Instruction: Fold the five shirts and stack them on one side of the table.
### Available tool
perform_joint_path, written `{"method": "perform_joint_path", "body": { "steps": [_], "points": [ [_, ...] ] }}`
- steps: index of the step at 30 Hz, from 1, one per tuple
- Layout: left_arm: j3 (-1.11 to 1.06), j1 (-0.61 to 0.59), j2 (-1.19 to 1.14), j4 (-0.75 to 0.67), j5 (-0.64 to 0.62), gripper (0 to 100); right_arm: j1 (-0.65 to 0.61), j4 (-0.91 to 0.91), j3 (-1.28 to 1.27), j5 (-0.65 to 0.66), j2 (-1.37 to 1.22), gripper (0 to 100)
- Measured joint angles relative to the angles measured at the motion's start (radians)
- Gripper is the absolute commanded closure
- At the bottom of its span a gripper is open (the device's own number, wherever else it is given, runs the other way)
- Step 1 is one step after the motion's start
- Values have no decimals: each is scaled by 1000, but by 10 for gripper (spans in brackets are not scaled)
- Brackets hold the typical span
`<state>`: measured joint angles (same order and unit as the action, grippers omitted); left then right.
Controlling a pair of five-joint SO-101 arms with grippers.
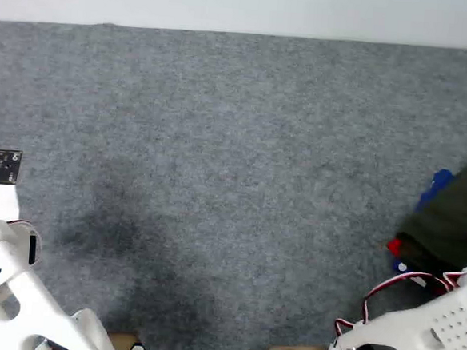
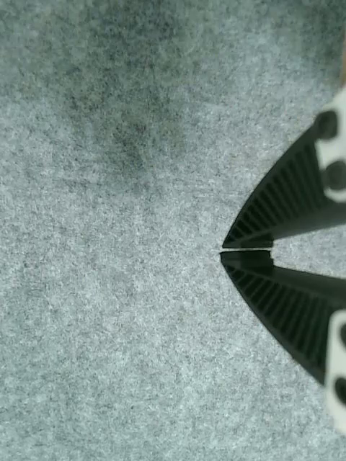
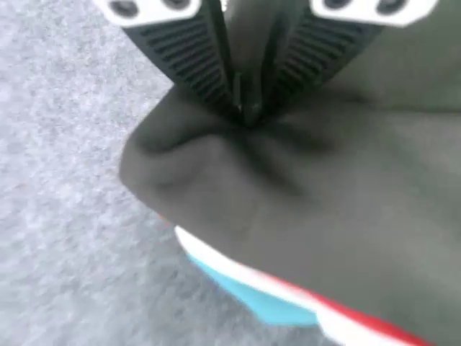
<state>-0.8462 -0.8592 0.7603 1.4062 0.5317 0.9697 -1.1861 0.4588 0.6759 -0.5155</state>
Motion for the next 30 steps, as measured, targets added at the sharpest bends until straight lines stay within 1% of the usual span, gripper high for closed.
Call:
{"method": "perform_joint_path", "body": {
  "steps": [4,10,13,15,19,21,25,30],
  "points": [
    [0,0,0,0,0,981,-18,-98,80,0,31,990],
    [0,0,0,0,0,981,-135,-201,109,0,137,990],
    [0,0,0,0,0,981,-195,-203,109,0,133,990],
    [0,0,0,0,0,981,-224,-166,100,0,97,990],
    [0,0,0,0,0,981,-238,-71,95,0,-37,990],
    [0,0,0,0,0,981,-239,-69,98,0,-60,990],
    [0,0,0,25,0,981,-270,-160,160,-43,-57,990],
    [38,0,0,84,0,981,-331,-367,229,-130,51,990]
  ]
}}
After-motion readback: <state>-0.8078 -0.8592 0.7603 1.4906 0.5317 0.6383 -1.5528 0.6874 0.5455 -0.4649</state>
